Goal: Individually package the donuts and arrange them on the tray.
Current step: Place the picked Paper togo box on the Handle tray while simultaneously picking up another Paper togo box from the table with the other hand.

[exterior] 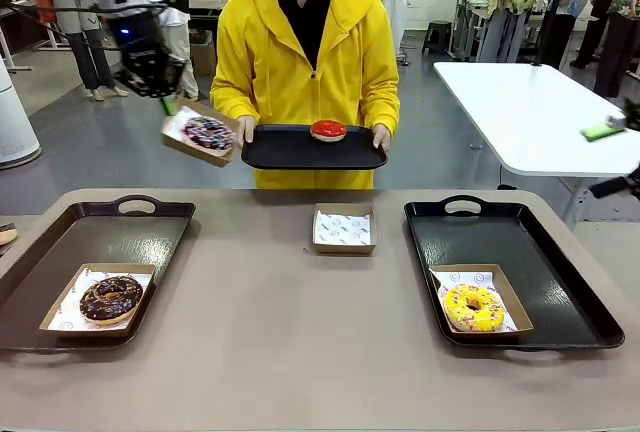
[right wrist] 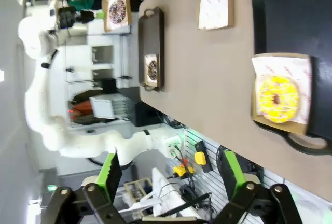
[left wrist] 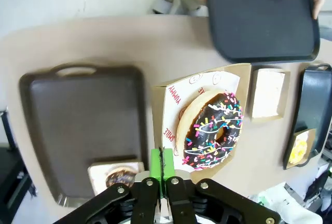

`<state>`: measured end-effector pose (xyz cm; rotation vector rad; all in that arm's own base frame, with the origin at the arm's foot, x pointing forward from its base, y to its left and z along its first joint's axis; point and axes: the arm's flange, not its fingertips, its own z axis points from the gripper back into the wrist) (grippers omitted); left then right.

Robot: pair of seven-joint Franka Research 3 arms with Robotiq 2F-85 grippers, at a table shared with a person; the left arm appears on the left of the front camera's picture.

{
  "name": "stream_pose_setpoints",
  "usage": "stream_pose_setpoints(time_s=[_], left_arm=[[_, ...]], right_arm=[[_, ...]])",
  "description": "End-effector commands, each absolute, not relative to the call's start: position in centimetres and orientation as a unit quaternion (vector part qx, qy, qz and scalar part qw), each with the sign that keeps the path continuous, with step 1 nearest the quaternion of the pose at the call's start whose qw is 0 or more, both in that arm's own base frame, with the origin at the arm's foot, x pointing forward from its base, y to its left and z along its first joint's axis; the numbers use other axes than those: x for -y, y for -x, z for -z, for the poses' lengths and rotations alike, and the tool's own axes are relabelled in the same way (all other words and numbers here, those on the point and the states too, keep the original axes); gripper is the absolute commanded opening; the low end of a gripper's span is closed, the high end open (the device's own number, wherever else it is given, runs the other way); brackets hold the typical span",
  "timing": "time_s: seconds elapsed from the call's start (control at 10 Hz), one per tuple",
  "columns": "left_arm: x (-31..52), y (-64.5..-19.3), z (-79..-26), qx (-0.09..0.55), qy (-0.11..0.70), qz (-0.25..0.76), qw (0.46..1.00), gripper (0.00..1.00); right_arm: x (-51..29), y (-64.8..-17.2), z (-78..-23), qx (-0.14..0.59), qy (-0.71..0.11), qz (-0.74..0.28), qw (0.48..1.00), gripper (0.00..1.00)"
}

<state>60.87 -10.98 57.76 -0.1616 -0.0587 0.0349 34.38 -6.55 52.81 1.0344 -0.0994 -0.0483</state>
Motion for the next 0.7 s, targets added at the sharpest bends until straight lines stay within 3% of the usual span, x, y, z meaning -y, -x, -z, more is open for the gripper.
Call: stream_pose_setpoints(time_s=[0.0, 0.2, 0.6], left_arm=[[7.4, -56.9, -56.5, 0.024, 0.072, -0.03, 0.997, 0.01], [2.0, -54.3, -54.0, 0.045, 0.039, -0.055, 0.997, 0.01], [0.4, -54.4, -52.0, 0.042, 0.028, -0.056, 0.997, 0.01]], right_arm=[[1.1, -36.6, -53.6, 0.037, -0.454, 0.027, 0.89, 1.0], [-8.1, -40.5, -52.2, 0.034, -0.389, 0.016, 0.92, 1.0], [-11.0, -41.5, -50.7, 0.03, -0.38, 0.012, 0.924, 1.0]])
